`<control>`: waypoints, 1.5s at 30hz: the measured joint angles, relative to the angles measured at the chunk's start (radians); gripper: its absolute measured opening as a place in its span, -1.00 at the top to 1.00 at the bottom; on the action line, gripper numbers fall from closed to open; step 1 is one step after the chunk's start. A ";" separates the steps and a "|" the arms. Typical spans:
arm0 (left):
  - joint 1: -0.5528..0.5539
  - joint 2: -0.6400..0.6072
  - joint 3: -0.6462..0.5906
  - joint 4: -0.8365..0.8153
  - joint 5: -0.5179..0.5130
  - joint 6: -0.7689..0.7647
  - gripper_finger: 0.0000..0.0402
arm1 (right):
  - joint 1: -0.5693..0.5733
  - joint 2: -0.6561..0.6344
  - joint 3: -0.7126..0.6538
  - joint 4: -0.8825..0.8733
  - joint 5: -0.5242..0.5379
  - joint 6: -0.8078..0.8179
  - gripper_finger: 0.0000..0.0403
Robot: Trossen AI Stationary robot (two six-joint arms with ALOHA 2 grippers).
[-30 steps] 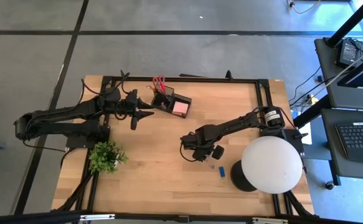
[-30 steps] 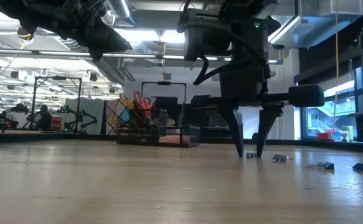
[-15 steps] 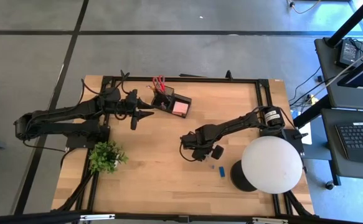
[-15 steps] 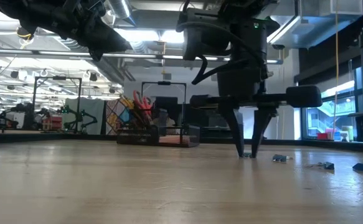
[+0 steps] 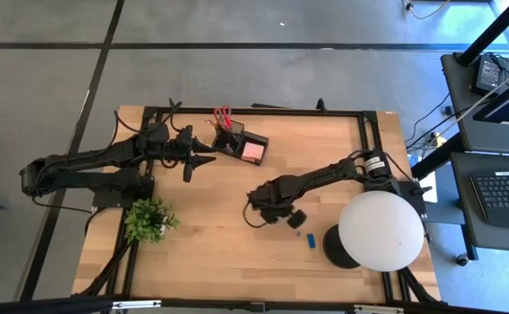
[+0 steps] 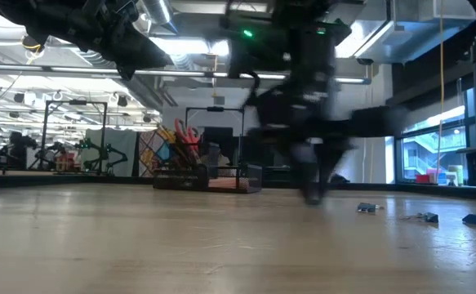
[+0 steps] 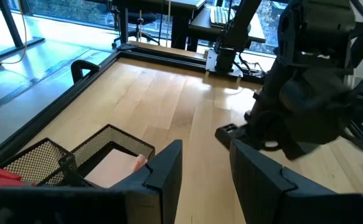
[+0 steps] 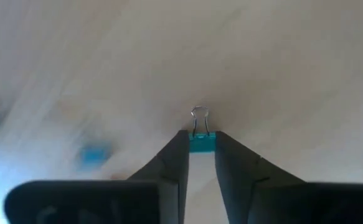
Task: Pick and place office supplies into organizer
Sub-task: Put the blue binder clip into the black desk organizer
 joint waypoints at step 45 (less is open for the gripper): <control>0.000 -0.004 0.001 0.001 0.000 0.000 0.37 | -0.355 0.186 0.326 0.555 0.189 0.778 0.66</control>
